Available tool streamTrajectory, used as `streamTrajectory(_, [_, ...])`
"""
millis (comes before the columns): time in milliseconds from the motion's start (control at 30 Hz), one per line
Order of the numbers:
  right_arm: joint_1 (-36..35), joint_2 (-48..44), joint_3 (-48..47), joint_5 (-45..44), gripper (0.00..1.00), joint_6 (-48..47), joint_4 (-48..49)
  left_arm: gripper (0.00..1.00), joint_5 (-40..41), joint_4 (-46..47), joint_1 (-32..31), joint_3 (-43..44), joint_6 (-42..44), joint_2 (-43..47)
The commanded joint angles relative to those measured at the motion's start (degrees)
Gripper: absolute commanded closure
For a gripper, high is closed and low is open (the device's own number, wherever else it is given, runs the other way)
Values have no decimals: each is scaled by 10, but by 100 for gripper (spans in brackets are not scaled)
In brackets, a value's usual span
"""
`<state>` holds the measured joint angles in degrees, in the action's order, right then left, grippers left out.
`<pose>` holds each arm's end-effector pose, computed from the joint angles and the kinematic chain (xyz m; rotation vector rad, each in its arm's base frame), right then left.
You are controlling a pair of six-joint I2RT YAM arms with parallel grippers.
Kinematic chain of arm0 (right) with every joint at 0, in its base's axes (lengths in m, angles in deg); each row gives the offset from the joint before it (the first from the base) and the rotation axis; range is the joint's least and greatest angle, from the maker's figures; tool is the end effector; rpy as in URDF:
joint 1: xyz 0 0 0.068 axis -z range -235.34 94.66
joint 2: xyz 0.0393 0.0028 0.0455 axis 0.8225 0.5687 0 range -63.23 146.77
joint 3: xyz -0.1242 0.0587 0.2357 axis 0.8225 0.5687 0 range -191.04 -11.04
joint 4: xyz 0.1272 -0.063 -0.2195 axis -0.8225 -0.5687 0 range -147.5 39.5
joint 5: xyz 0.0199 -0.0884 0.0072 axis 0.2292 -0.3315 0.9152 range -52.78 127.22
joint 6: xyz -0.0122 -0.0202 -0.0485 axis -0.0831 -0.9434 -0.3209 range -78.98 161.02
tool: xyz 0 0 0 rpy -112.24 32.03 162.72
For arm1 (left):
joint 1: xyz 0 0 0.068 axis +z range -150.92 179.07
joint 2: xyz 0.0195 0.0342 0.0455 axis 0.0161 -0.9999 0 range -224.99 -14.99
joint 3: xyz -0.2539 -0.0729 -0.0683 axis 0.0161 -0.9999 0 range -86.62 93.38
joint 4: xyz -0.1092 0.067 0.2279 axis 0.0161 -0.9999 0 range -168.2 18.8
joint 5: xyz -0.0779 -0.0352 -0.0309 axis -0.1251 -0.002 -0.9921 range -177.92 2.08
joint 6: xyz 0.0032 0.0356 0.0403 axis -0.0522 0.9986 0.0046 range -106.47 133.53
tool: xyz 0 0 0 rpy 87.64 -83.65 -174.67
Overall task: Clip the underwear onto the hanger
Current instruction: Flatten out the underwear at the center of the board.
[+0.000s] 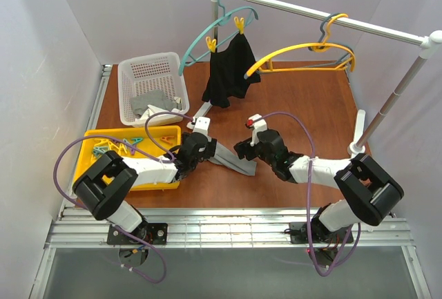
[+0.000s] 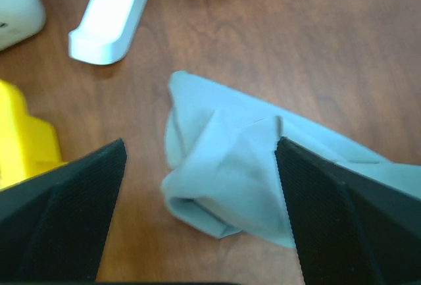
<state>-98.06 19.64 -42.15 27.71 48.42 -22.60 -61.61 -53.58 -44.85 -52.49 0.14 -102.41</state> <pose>0.2139 0.1896 0.1760 -0.5037 1.9391 0.4008 0.2188 -0.1890 0.1550 0.3111 2.0991 -0.0864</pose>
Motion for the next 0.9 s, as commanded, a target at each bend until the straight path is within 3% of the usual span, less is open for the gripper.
streamTrajectory(0, [-7,11,22,-23,8,28,9,24,-24,36,5,0,5,-15])
streamTrajectory(167, [-18,20,29,-40,14,38,-10,53,-40,43,10,-2,3,-22])
streamTrajectory(433, [-63,39,25,-67,28,41,-34,60,-41,37,19,-6,-2,-25])
streamTrajectory(600, [-74,58,23,-76,35,46,-44,76,-49,34,21,-6,-2,-35])
streamTrajectory(700, [-77,72,21,-78,51,48,-48,87,-59,33,22,-6,-5,-36])
streamTrajectory(733, [-78,76,17,-79,61,51,-52,90,-63,32,22,-6,-5,-35])
streamTrajectory(800, [-81,81,14,-82,69,52,-57,100,-68,33,22,-6,-6,-34])
streamTrajectory(867, [-82,82,10,-90,72,53,-64,100,-71,35,23,-10,-5,-32])
